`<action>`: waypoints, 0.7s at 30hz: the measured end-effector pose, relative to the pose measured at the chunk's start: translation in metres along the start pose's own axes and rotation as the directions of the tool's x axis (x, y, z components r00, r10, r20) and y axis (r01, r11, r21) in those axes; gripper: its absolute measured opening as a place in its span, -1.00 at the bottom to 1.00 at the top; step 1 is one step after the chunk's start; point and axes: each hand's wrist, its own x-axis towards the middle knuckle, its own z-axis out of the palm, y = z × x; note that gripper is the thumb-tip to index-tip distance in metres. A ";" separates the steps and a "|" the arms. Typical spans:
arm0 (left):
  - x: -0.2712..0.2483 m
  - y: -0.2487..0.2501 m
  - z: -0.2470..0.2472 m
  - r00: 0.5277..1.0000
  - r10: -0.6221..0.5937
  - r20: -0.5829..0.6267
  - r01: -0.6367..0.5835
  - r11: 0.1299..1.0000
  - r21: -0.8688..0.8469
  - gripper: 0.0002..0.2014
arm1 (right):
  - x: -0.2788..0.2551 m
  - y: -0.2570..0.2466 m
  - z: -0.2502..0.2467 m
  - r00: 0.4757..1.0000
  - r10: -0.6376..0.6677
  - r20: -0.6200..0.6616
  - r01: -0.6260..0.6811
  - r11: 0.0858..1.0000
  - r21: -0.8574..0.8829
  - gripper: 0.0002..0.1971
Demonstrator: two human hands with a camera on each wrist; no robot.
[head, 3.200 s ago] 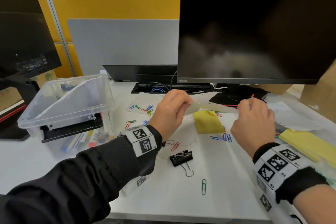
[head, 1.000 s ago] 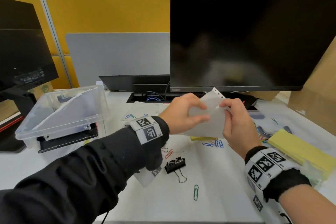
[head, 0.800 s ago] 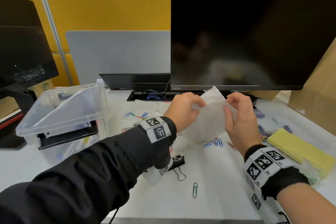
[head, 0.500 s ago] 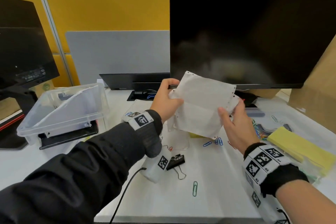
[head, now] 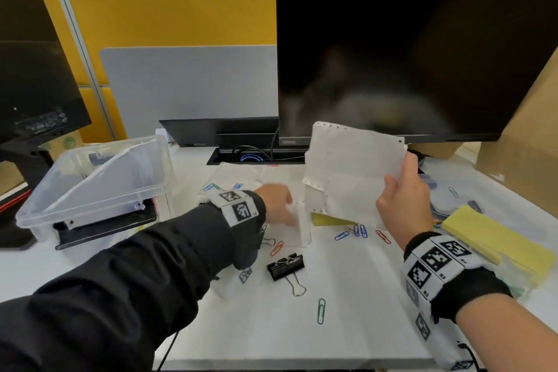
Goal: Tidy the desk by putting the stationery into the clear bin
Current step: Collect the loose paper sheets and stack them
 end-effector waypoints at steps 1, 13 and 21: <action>-0.001 -0.003 0.007 0.998 0.008 0.066 -0.014 0.995 0.101 -0.42 | 0.001 0.000 -0.001 0.999 0.027 -0.017 -0.027 1.000 0.011 -0.53; -0.003 0.001 0.025 0.997 0.072 0.019 -0.075 0.965 0.250 -0.48 | 0.001 0.006 -0.002 0.998 -0.033 -0.057 0.022 0.985 -0.171 -0.22; -0.015 0.008 0.025 0.974 0.220 -0.058 -0.203 0.956 0.214 -0.82 | 0.004 0.012 0.002 0.999 -0.017 -0.050 0.004 0.968 -0.250 -0.49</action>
